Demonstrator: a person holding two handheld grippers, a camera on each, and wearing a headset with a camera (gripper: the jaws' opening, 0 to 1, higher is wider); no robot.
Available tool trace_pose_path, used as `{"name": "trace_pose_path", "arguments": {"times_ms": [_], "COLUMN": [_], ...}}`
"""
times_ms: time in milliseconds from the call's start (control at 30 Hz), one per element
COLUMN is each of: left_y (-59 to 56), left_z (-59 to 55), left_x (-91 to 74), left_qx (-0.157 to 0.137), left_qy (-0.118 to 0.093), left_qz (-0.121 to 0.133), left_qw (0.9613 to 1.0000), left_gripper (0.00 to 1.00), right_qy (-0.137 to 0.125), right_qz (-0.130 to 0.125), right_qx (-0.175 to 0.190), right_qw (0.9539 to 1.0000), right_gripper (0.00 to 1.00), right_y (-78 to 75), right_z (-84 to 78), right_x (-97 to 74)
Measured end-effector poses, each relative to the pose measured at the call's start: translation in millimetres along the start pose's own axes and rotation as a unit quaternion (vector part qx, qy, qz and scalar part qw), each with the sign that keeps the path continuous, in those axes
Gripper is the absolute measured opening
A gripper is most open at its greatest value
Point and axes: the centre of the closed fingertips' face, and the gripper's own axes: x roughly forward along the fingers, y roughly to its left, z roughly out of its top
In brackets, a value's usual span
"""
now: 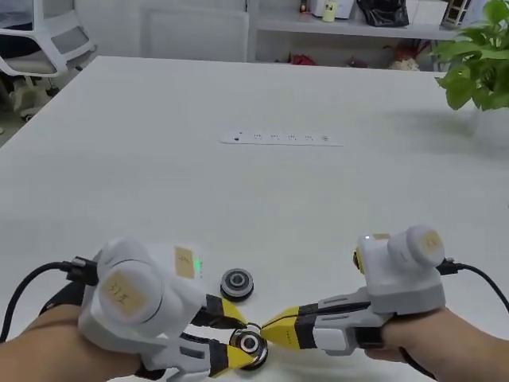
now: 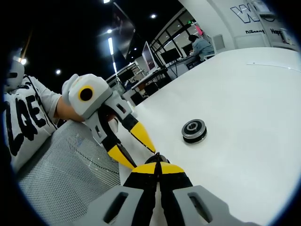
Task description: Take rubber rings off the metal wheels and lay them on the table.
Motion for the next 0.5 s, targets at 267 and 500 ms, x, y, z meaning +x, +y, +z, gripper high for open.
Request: {"name": "trace_pose_path", "arguments": {"times_ms": [267,500], "left_y": [1.4,2.9], "left_z": [3.2,7.0], "left_x": [-4.0,-8.3], "left_qx": [-0.013,-0.022], "left_qy": [-0.008,-0.015], "left_qz": [0.001,0.001], "left_qw": [0.9999,0.9996], "left_gripper": [0.28,0.33], "right_qy": [-0.001,0.000], "right_qz": [0.002,0.002], "right_qx": [0.000,-0.001], "right_qw": [1.0000,1.0000], "right_gripper": [0.00,0.00], "right_y": [1.1,1.5], "right_z": [0.6,0.8], "right_x": [0.2,0.0]}}
